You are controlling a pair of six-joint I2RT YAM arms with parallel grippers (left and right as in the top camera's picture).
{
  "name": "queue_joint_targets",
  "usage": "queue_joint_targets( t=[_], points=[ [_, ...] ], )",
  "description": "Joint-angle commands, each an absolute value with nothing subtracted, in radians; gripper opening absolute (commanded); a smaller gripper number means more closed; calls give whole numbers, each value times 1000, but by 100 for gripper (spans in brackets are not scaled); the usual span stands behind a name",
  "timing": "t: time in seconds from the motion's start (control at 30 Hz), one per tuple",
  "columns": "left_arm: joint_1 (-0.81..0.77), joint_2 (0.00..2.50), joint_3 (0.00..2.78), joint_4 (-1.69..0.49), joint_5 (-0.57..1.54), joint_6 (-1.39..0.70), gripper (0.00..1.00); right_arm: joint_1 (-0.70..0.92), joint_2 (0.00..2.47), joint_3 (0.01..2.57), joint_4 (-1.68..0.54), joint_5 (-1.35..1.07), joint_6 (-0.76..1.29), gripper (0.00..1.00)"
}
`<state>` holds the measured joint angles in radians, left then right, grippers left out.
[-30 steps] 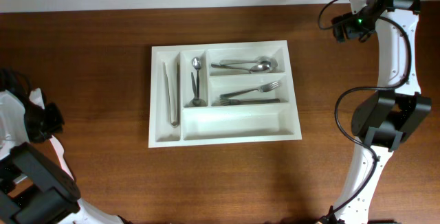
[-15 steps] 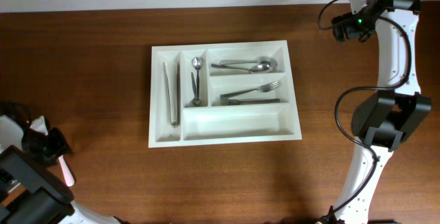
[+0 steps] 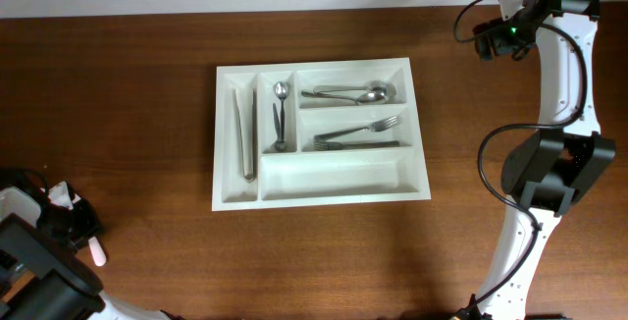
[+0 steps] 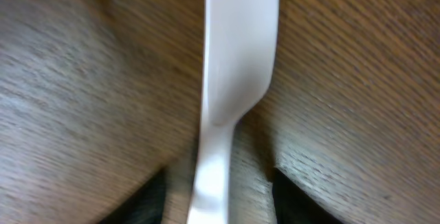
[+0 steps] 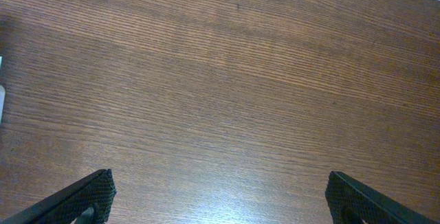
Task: Pack container
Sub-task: 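Carry the knife into the tray's bottom compartment and release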
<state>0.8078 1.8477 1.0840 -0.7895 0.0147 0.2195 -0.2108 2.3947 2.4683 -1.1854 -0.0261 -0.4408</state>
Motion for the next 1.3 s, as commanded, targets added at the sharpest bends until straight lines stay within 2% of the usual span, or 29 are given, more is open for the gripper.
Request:
queue_joint_targets(
  t=[0.0,0.1,0.2,0.47,0.83,1.03,1.2,1.27],
  points=[
    [812,1853,1048,-773,38,241,27,-216,2368,2477,-1186,-29,-428,99],
    [812,1853,1048,-774,38,241,8,-216,2368,2477,-1186,-29,-428,99],
    [812,1853,1048,-774,39,241,2,-216,2368,2477,-1186,-28,-428,99],
    [812,1853,1065,-776,125,236,2,-216,2368,2477,-1186,-29,-428,99],
    [759,1851,1246,-867,199,234,2,-216,2368,2477,-1186,-29,-428,99],
    [619,1851,1348,-891,199,234,2,-216,2368,2477,-1186,-29,-428,99],
    [426,1851,1437,-841,201,252,2,-216,2368,2477,-1186,-29,-428,99],
    [350,1851,1467,-816,225,322,2,-216,2368,2477,-1186,-28,-428,99]
  ],
)
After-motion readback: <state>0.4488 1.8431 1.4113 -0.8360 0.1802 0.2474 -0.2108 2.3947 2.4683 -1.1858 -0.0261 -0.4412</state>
